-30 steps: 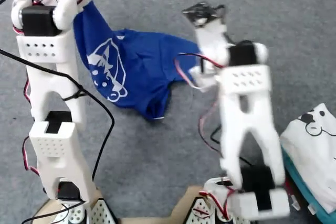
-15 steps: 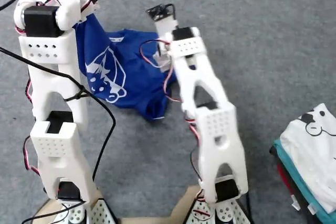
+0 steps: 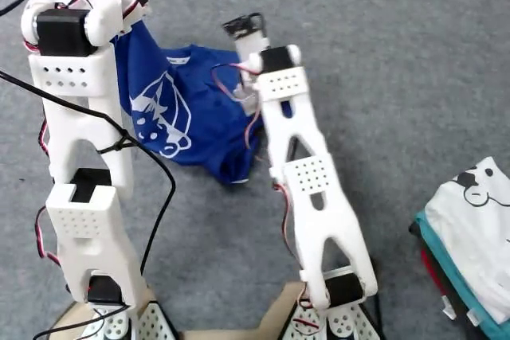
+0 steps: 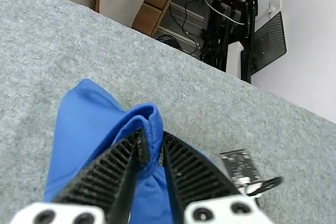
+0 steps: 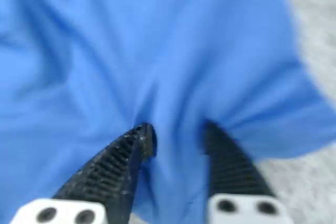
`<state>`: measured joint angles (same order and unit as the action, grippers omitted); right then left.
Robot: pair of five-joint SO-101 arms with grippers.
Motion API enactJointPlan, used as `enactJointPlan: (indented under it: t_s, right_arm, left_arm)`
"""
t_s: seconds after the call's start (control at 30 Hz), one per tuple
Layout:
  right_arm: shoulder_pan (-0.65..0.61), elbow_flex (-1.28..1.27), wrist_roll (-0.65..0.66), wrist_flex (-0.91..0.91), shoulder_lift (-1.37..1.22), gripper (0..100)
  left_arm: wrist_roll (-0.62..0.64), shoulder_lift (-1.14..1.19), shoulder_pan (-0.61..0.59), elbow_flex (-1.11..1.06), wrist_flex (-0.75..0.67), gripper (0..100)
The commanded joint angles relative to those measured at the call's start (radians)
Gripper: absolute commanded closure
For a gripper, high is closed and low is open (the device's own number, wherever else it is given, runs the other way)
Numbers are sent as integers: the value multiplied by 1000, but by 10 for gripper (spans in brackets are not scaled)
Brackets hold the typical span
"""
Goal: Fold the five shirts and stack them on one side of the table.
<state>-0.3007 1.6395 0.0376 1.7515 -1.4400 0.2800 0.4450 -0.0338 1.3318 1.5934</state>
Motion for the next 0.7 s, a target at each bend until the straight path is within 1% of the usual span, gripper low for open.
enactJointPlan:
  t_s: [0.0, 0.2, 0.33, 0.43, 0.67]
  right_arm:
    - [13, 13, -64, 34, 2, 981]
    - [58, 4, -101, 37, 28, 994]
    - [105, -108, -112, 38, 142, 994]
    - [133, -303, -109, 38, 300, 994]
    - [114, -990, -91, 31, 765, 994]
  left_arm:
    - [-11, -30, -17, 32, 0, 980]
    - [-11, 41, -40, 34, -3, 980]
    - [-6, 99, -55, 41, -6, 979]
    - [-5, 139, -55, 40, -6, 979]
    - [-5, 239, -52, 37, -71, 978]
